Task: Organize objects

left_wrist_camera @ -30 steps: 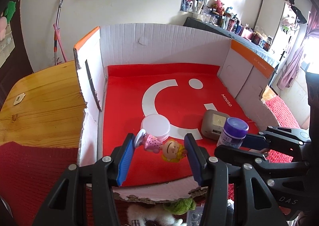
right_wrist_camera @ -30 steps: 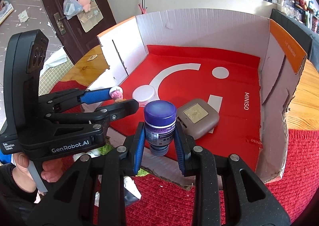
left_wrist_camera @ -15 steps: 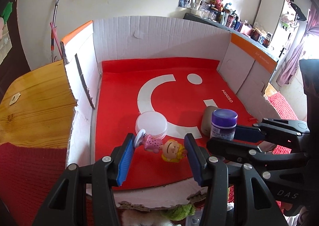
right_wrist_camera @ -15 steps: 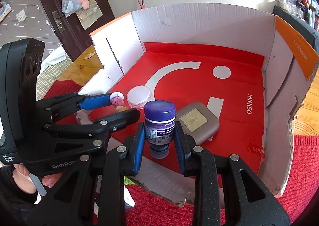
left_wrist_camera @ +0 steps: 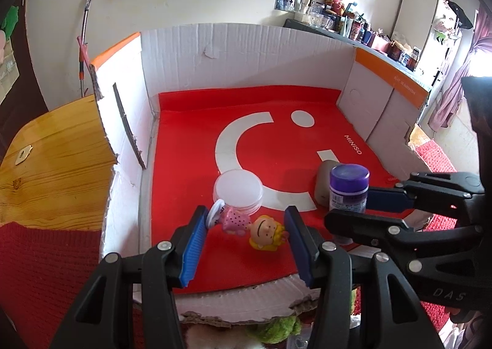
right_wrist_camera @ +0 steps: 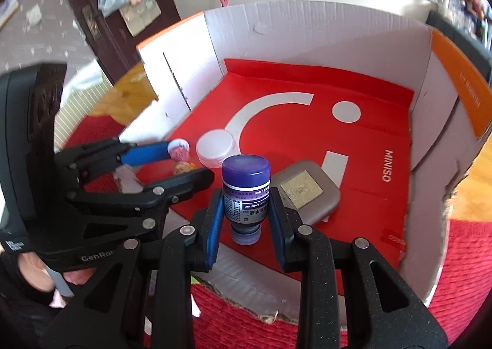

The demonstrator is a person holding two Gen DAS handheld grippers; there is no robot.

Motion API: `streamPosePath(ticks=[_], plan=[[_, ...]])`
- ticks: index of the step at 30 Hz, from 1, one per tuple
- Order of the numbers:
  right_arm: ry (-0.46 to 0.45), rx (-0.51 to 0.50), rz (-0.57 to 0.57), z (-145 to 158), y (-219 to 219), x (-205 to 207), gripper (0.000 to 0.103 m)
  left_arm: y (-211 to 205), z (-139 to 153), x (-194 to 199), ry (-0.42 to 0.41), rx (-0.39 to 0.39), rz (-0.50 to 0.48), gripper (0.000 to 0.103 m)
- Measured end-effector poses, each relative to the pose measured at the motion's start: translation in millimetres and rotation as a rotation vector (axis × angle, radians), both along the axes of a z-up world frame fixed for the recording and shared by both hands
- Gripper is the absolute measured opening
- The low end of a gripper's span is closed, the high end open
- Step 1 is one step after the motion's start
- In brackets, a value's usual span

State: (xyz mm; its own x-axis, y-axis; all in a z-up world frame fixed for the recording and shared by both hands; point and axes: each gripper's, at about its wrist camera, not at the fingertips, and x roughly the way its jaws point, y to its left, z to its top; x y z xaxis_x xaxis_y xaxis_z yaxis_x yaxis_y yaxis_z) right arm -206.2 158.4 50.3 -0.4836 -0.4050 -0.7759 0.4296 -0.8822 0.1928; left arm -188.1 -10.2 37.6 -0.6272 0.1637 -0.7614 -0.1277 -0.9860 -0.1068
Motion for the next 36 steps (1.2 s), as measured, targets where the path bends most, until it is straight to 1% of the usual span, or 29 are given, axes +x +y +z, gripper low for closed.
streamPosePath(ticks=[2,3,5,6,9,17,23,24,27,28,30,33,36], plan=[[0.003,0.029,0.001,1,-1,1,0.027,0,-1,0,-0.003,0.0,0.001,0.053],[-0.007,0.02,-0.004,2,1,1,0.027,0,-2,0,-0.006,0.007,-0.002,0.053],[-0.055,-0.055,-0.012,2,11,-3,0.027,1,-3,-1,-0.01,0.007,-0.005,0.053],[-0.064,-0.068,-0.019,3,14,-4,0.027,1,-4,-1,-0.014,0.004,-0.007,0.053],[-0.047,-0.016,-0.047,3,20,-7,0.027,4,-7,-4,-0.027,-0.007,-0.014,0.053],[-0.037,-0.01,-0.031,3,12,-11,0.027,4,-8,-9,-0.033,-0.014,-0.01,0.053],[-0.038,-0.014,0.003,2,4,-11,0.027,0,-8,-13,-0.034,-0.009,0.004,0.053],[-0.044,-0.019,0.003,2,5,-12,0.027,-1,-8,-14,-0.034,-0.008,0.005,0.053],[-0.096,-0.085,0.019,2,10,-13,0.027,-3,-8,-15,-0.034,-0.004,0.007,0.053],[-0.102,-0.086,0.031,2,9,-12,0.027,-2,-8,-15,-0.033,-0.006,0.005,0.053],[-0.086,-0.033,0.03,0,5,-12,0.027,-1,-8,-16,-0.033,-0.011,0.004,0.053],[-0.105,-0.063,0.03,0,8,-17,0.027,-1,-9,-16,-0.032,-0.013,0.004,0.053],[-0.088,-0.025,0.002,0,10,-22,0.027,-1,-9,-16,-0.035,-0.016,-0.001,0.053]])
